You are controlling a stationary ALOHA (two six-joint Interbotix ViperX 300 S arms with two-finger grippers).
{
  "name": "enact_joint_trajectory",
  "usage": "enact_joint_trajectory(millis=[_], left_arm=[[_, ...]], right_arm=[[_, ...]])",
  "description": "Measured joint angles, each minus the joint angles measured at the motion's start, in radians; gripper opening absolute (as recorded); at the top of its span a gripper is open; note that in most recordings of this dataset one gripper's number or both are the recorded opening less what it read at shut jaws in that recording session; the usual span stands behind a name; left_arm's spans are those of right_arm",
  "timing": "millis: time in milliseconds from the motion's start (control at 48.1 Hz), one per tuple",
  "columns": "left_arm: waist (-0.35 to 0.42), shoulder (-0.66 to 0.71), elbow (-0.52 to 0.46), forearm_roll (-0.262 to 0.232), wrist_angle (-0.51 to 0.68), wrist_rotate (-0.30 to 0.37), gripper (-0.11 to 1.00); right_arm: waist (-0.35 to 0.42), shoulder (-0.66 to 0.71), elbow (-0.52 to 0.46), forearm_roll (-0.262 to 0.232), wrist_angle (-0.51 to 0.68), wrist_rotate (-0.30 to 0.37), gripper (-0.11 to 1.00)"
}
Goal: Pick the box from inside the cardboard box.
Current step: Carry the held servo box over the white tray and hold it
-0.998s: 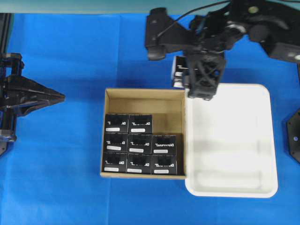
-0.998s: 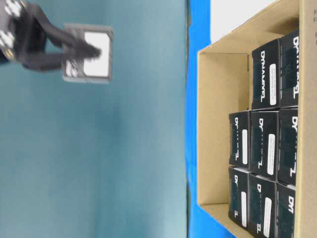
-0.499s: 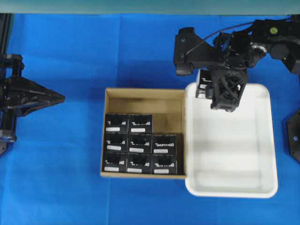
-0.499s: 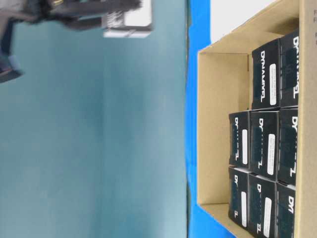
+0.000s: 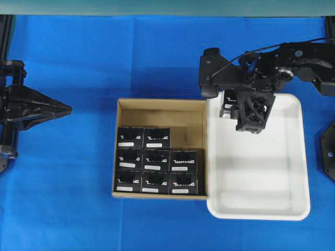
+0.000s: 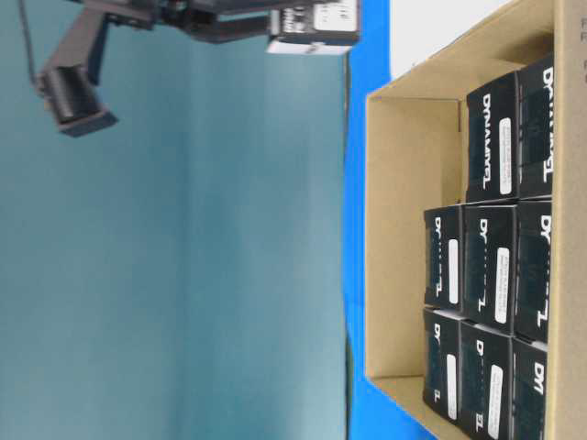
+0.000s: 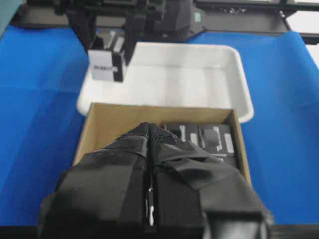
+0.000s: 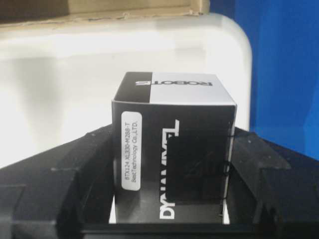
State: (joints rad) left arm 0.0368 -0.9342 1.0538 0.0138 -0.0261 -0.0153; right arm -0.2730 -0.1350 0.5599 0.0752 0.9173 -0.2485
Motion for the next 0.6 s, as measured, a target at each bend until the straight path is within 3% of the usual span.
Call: enact_joint_trajectory(millis=[603], left_arm=[[0.0, 0.002, 0.0, 0.0, 0.0, 0.002, -0.02]], right_arm=[[0.008, 0.091, 0.097, 0.0, -0.202, -0.037, 0.62]])
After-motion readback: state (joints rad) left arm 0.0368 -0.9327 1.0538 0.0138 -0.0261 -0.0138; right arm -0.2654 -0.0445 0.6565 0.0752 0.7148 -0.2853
